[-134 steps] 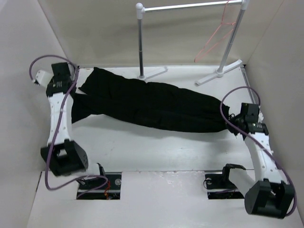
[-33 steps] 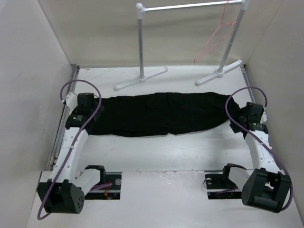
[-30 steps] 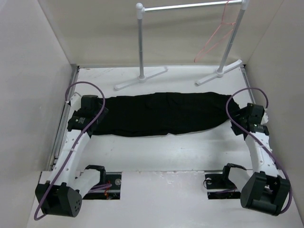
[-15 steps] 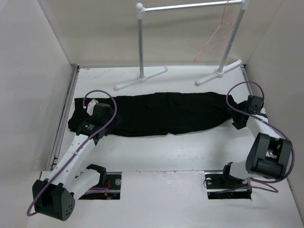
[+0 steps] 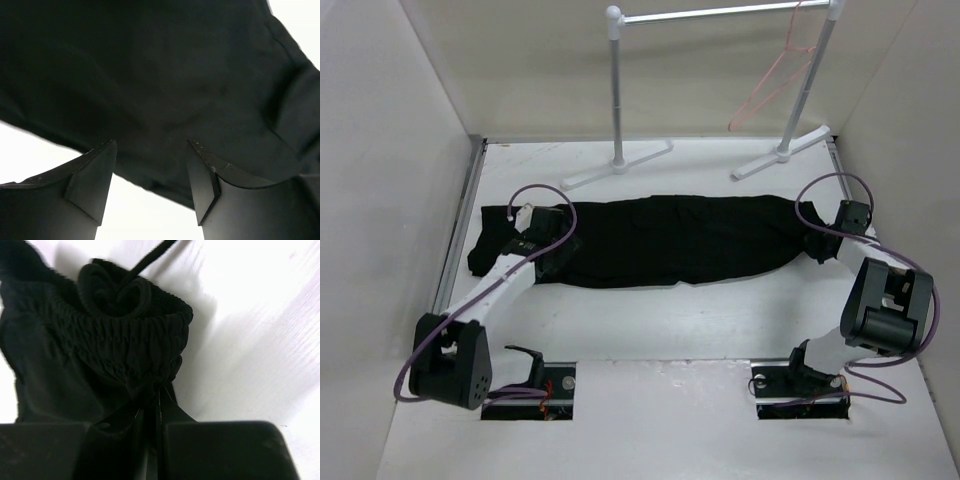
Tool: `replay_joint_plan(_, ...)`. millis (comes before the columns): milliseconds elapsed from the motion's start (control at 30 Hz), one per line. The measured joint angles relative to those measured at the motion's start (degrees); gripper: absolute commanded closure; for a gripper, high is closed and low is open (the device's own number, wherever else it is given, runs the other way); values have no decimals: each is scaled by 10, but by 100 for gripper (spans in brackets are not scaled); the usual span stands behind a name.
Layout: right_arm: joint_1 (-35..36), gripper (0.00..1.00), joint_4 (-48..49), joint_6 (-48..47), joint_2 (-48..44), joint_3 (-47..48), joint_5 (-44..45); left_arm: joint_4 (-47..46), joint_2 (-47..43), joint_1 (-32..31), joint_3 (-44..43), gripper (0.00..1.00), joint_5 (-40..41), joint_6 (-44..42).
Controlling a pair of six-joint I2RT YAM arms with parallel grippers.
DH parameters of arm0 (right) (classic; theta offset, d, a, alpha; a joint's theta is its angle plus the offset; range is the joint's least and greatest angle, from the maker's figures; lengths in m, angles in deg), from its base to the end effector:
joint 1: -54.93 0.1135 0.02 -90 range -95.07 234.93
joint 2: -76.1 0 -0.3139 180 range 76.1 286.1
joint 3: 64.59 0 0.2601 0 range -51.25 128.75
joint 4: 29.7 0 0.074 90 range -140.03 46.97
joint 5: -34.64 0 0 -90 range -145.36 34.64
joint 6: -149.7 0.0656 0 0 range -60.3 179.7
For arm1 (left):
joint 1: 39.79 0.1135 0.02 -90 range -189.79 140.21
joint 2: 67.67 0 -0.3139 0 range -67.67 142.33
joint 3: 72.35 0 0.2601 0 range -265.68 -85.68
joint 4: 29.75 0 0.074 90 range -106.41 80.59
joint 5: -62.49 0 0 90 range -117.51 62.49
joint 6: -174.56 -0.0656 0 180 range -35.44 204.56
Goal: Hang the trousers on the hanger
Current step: Fold the trousers at the center of the board.
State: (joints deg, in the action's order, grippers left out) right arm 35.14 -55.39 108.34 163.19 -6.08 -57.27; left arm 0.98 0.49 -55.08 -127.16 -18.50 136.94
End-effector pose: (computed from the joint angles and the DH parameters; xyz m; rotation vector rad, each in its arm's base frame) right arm 0.2962 -0.1042 0.1893 1.4141 2.1038 0.2445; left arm 0.2496 -0.0576 0.2483 -0.8262 2.2149 -0.4027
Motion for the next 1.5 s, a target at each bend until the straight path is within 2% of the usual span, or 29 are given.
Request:
replay_joint_plan(167, -3, 88, 0, 0, -6, 0, 6, -45, 70, 26, 9, 48, 1, 0)
replay_joint_plan(367, -3, 88, 0, 0, -6, 0, 7, -50, 77, 17, 56, 49, 5, 1)
replay_joint_plan(567, -4, 88, 0, 0, -6, 0, 10, -36, 21, -33, 96, 49, 21, 16)
replay_joint_plan(667, -4, 88, 0, 0, -6, 0, 11, -7, -17, -30, 105, 47, 24, 23)
replay_joint_plan(700, -4, 93, 0, 0, -6, 0, 11, 0, -28, -28, 105, 46, 26, 24)
replay_joint_plan(767, -18, 93, -41, -2, -69, -13, 15, 14, -57, -21, 104, 45, 32, 26)
replay_joint_plan(833, -37, 94, -85, 1, -187, -26, 27, 28, -78, -13, 99, 44, 35, 26)
replay_joint_plan(933, -43, 94, -88, 2, -292, -23, 49, 47, -96, 1, 81, 43, 38, 22)
replay_joint_plan(1167, -100, 94, -127, 0, -287, -51, 51, 57, -103, 38, 60, 43, 37, 2)
replay_joint_plan(1400, -99, 94, -155, -14, -302, -55, 61, 73, -102, 46, 38, 43, 27, -13)
replay_joint_plan(1500, -74, 93, -177, -24, -326, -44, 78, 85, -103, 61, 15, 43, 26, -25)
